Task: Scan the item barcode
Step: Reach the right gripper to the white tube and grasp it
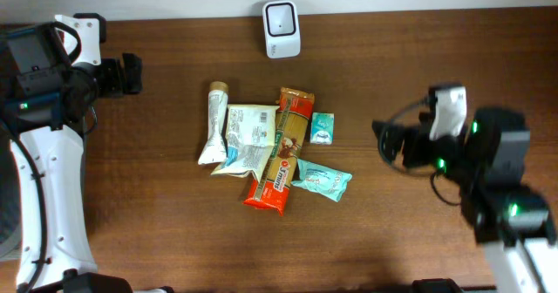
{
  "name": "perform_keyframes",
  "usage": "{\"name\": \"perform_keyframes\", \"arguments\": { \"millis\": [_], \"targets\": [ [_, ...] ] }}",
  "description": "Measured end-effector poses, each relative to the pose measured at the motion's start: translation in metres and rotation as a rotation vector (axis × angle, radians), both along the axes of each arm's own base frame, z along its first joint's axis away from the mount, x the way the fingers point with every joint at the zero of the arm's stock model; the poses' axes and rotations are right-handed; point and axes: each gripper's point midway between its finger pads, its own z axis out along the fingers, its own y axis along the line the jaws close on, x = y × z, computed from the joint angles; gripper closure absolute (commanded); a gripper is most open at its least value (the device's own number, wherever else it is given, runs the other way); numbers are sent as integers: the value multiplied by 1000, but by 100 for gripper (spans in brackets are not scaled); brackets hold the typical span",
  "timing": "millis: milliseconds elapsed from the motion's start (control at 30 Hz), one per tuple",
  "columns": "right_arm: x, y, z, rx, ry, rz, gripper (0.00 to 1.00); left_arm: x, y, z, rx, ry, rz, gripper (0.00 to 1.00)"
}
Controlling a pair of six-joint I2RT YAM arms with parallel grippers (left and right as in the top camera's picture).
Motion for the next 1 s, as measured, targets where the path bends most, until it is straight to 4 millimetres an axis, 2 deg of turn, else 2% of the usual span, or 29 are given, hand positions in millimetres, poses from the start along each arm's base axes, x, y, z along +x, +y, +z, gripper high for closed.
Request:
{"name": "perform_keyframes", "arguments": {
  "millis": [133, 300, 400, 467, 567, 700, 767, 833, 1000],
  "targets": [
    [26, 4, 4, 18, 141, 22, 2, 0, 0, 0, 0, 0, 0, 1],
    [59, 21, -13, 52, 268, 82, 2, 0, 0, 0, 0, 1, 0, 1],
    [71, 64, -33, 44, 322, 194, 2, 0, 0, 0, 0, 1, 0, 1],
    [77, 108, -45, 33, 324, 298, 2, 0, 0, 0, 0, 0, 0, 1],
    [80, 147, -58, 31, 313, 384, 2, 0, 0, 0, 0, 0, 0, 1],
    [100, 190, -51, 93, 205, 443, 6, 0, 0, 0, 0, 0, 0, 1],
    [100, 214, -49, 118, 182, 480, 8, 0, 0, 0, 0, 0, 0, 0],
    [94, 230, -52, 123, 210, 501, 9, 0, 0, 0, 0, 0, 0, 1],
    [112, 279, -44, 125, 269, 535, 14, 0, 0, 0, 0, 1, 0, 1]
  ]
}}
